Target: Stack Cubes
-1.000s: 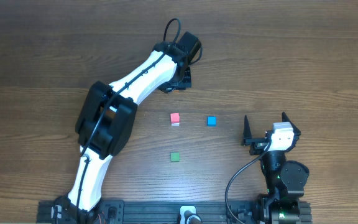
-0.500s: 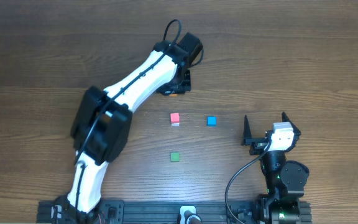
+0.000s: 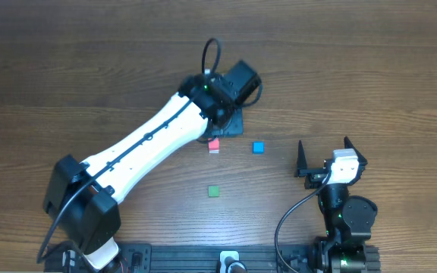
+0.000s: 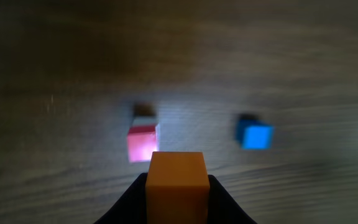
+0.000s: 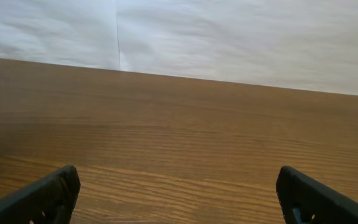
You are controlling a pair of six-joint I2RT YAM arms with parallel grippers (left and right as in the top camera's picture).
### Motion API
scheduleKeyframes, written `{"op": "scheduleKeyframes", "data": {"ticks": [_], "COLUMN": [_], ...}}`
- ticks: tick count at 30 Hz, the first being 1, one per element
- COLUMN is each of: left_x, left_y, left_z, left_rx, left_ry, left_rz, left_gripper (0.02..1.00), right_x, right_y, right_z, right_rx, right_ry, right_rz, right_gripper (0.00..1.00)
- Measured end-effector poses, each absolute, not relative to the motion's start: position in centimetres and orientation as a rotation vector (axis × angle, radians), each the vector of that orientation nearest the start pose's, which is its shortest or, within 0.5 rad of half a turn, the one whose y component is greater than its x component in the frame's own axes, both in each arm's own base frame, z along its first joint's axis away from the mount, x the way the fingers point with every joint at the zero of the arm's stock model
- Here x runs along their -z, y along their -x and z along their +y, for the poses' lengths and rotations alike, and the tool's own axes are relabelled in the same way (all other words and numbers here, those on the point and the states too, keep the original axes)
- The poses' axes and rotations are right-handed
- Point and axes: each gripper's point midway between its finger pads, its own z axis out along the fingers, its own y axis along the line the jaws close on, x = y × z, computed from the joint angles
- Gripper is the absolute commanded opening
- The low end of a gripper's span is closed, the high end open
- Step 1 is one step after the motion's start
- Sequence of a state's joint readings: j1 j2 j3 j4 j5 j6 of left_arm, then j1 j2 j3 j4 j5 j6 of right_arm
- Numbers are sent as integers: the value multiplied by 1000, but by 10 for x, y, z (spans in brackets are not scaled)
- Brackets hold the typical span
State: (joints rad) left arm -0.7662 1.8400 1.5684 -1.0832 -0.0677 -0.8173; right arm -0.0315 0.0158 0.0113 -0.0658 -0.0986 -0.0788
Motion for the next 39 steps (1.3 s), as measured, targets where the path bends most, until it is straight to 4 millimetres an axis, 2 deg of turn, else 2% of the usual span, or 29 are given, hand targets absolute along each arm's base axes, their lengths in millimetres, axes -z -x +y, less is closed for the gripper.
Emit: {"op": "scheduleKeyframes", "data": {"ticks": [3, 6, 29, 39], "left_x": [-94, -85, -84, -70], "left_y": [-279, -274, -283, -283], "left_z": [-253, -247, -252, -251], "left_rx": [87, 57, 84, 43], "left_ry": [116, 133, 150, 149], "left_rz": [2987, 3002, 2964, 2990], "left_gripper": [40, 40, 40, 38], "right_x": [-159, -159, -159, -159], "right_y": [-246, -246, -246, -246], "right_z": [9, 9, 9, 9], "right_rx": [4, 4, 4, 3], "right_ry": [114, 115, 115, 114], "right_rz": [1637, 1637, 1637, 1637], "right_gripper": [991, 991, 991, 993]}}
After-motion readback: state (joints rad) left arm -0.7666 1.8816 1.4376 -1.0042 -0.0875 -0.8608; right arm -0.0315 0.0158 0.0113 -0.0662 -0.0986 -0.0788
